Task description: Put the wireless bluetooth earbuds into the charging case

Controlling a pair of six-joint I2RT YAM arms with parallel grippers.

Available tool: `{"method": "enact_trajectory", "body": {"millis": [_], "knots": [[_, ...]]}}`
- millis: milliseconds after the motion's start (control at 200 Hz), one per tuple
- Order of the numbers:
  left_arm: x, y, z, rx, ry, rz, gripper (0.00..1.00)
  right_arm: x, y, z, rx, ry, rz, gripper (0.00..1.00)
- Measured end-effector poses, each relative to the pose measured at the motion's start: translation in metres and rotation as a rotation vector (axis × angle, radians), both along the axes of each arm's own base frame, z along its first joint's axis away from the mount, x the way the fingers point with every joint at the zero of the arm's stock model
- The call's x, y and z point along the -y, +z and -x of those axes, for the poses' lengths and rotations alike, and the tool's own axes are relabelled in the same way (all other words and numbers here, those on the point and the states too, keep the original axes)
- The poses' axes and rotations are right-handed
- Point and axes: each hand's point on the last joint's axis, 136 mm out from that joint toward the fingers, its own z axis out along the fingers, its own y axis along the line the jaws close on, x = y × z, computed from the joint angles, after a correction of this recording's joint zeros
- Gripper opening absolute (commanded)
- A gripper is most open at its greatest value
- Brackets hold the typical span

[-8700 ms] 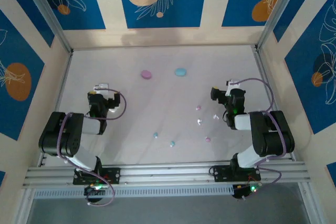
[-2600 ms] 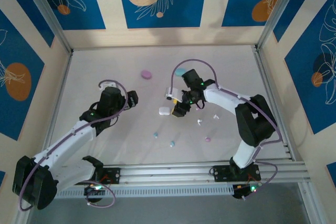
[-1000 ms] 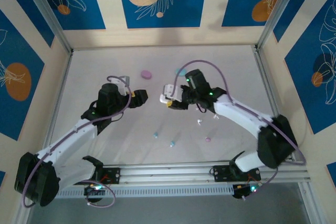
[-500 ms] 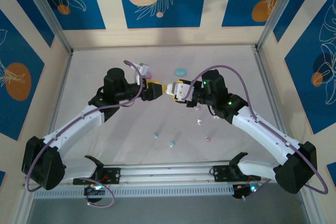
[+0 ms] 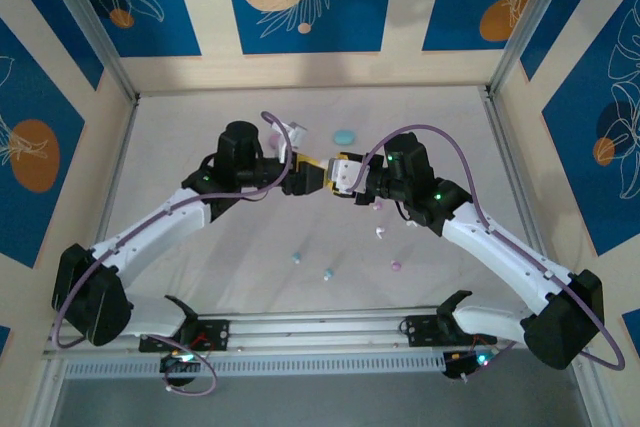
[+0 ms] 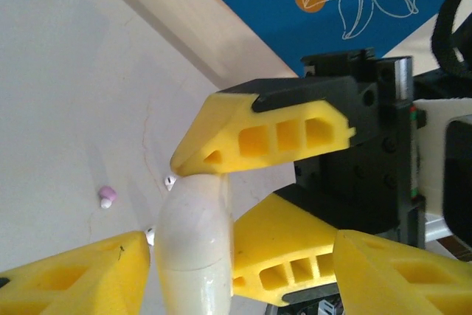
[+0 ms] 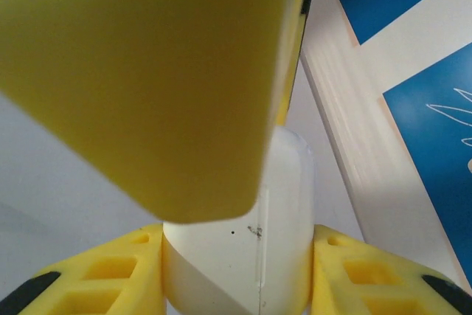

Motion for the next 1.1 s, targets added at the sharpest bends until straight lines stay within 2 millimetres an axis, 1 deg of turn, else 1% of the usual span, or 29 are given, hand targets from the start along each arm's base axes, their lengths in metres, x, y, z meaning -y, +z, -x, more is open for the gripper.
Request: {"method": "enact_trajectory", "body": {"millis": [90, 165, 230, 320, 500, 675, 830, 1100], "knots": [[0.001, -0.005, 0.001, -0.005, -0.006, -0.015, 0.62, -0.001, 0.0, 0.001, -0.003, 0.009, -0.004, 0.42], [0.001, -0.006, 0.001, -0.01, -0.011, -0.027, 0.56, -0.001, 0.0, 0.002, -0.004, 0.012, -0.005, 0.42], [0.003, -0.005, 0.002, -0.004, -0.02, -0.037, 0.52, -0.002, 0.001, 0.002, -0.005, 0.015, -0.007, 0.42], [0.004, -0.004, 0.002, 0.007, -0.022, -0.046, 0.43, -0.002, 0.001, 0.003, -0.003, 0.016, -0.008, 0.42], [0.005, -0.007, 0.001, 0.008, -0.022, -0.054, 0.4, -0.002, 0.006, 0.002, 0.003, 0.015, -0.016, 0.42], [0.007, -0.011, 0.0, -0.001, -0.026, -0.062, 0.31, -0.003, 0.007, 0.003, 0.004, 0.017, -0.017, 0.42], [0.007, -0.013, 0.0, -0.004, -0.024, -0.067, 0.3, -0.003, 0.008, 0.004, 0.006, 0.019, -0.018, 0.42], [0.009, -0.01, -0.001, -0.009, -0.016, -0.055, 0.29, -0.003, 0.01, 0.004, 0.009, 0.016, -0.023, 0.42]]}}
